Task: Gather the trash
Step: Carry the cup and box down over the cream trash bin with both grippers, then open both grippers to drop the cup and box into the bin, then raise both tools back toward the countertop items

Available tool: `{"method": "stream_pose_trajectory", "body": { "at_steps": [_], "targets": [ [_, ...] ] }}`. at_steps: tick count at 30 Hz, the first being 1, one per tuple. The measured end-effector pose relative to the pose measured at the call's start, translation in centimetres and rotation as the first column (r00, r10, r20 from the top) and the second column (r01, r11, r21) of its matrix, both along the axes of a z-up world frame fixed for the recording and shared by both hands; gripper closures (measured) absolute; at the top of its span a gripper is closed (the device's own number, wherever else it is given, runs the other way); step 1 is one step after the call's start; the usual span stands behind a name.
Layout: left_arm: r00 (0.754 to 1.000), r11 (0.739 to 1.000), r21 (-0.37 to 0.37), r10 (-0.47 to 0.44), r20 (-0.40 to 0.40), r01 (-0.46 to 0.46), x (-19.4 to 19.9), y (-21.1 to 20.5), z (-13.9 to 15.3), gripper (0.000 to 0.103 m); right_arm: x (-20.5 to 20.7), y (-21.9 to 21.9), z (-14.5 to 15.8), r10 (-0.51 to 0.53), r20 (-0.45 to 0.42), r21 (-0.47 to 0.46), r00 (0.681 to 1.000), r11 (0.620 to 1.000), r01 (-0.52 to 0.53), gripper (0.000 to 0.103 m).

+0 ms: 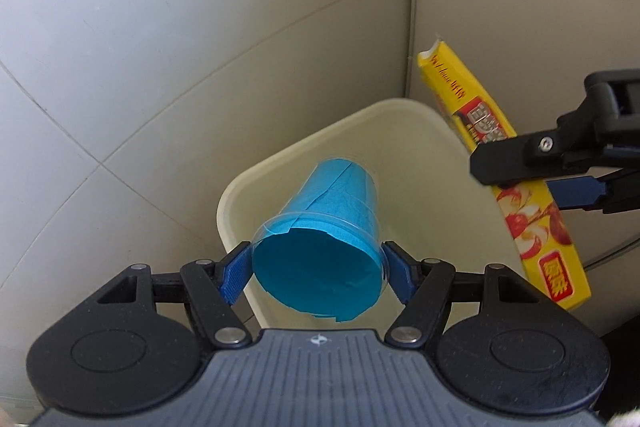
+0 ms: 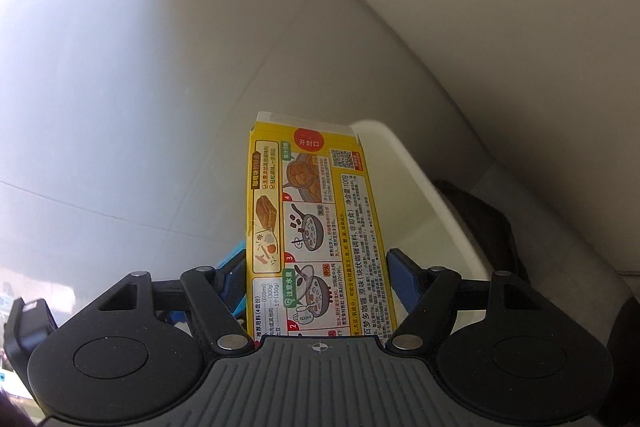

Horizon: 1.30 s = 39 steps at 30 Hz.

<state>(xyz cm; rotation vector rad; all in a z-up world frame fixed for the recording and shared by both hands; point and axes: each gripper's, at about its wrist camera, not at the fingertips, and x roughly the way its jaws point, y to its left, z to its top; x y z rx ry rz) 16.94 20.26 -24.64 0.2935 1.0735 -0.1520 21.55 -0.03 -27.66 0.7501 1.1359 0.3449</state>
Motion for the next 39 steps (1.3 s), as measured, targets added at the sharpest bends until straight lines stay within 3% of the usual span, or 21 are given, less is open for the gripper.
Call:
{"method": "stream_pose_trajectory", "body": {
  "at_steps": [13,18,22,24,27,39],
  "targets": [
    [0.998,0.999,0.028,0.017,-0.061,-0.015,1.7,-0.8,-0.2,0.037,3.6,2.8,-2.6,0.042,-0.064,-0.034,0.997,0.998,-0.044,0.029],
    [0.997,0.999,0.040,0.017,-0.078,-0.014,1.0,-1.0,1.1,0.037,2.7,1.9,-3.6,0.051,-0.060,-0.042,0.997,0.998,-0.054,0.029],
    [0.997,0.999,0.046,0.003,-0.081,0.001,2.8,-1.2,-0.8,0.037,2.5,1.8,-3.4,0.059,-0.055,-0.056,0.997,0.996,-0.062,0.029],
    [0.997,0.999,0.045,-0.006,-0.078,0.009,2.9,-1.4,-0.6,0.035,2.2,1.8,-2.6,0.060,-0.054,-0.065,0.997,0.996,-0.063,0.027],
    [0.998,0.998,0.064,-0.012,-0.068,0.016,3.1,-1.7,-0.2,0.018,2.0,1.7,-1.4,0.055,-0.059,-0.067,0.997,0.996,-0.059,0.014],
    [0.999,0.997,0.079,-0.011,-0.046,0.014,3.1,-2.5,2.5,0.014,0.6,1.9,2.9,0.110,0.012,-0.133,0.994,0.985,-0.107,0.014]
  ]
}}
